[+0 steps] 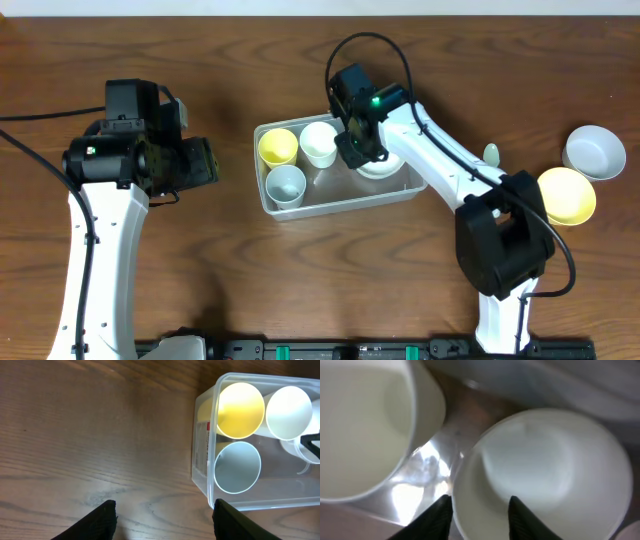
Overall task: Pack container
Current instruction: 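Carry the white bowl into the container's right side and release, then grasp the yellow bowl with the right gripper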
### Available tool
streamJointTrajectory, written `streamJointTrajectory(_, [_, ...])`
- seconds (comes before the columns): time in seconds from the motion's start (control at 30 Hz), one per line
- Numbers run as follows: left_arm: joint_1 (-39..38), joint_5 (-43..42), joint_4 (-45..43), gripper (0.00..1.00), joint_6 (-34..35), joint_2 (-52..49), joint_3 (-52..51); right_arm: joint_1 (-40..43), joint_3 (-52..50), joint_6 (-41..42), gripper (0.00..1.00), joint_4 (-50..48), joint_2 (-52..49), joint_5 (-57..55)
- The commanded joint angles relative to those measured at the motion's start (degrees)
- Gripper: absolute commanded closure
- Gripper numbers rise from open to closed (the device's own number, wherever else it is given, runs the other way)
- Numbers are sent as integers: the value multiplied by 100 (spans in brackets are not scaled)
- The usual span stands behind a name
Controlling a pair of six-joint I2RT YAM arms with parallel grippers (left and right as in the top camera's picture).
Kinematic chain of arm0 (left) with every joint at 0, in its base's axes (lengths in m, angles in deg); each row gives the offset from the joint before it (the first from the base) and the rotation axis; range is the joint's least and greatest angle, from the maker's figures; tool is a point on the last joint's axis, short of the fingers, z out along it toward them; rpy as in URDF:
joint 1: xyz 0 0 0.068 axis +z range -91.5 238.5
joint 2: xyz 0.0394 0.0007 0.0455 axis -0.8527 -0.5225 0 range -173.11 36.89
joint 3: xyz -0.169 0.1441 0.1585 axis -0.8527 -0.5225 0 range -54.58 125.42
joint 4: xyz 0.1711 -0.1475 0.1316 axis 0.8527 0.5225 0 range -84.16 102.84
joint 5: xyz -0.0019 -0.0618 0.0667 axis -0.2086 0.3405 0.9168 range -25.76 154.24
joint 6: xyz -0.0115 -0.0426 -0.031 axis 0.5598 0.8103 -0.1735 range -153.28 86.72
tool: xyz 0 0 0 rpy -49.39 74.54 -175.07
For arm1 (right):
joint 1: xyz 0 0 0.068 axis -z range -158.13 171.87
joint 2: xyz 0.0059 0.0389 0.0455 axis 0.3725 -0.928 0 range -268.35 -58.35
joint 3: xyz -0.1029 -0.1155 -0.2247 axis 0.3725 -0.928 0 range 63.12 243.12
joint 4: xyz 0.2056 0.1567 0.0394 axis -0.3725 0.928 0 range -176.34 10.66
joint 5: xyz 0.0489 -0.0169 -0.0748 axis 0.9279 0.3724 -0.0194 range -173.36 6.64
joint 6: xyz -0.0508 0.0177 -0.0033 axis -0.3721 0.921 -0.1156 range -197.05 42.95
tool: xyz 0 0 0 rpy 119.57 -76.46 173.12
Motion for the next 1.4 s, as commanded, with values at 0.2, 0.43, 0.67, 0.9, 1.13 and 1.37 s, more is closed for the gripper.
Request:
streamJointTrajectory(0.2, [28, -72, 13, 37, -37, 13, -9, 431, 455, 522, 52, 420, 699, -778])
streamJointTrajectory(0.43, [28, -70, 13, 37, -37, 13, -9, 1888, 487, 1567, 40, 957, 1937, -1003])
streamJointTrajectory(0.67, [28, -72, 15, 37, -35, 13, -9, 3825, 254, 1801, 24, 1593, 1908, -636])
streamJointTrajectory(0.9, [28, -72, 15, 37, -35, 13, -9, 4841, -682, 1722, 22, 1379, 1421, -540])
streamJointTrajectory(1.13, [28, -72, 15, 37, -35, 13, -9, 5053, -1602, 1534, 23, 713, 999, -341])
streamJointTrajectory(1.37, [28, -72, 13, 37, -35, 13, -9, 5045, -2033, 1534, 69, 337, 846, -315])
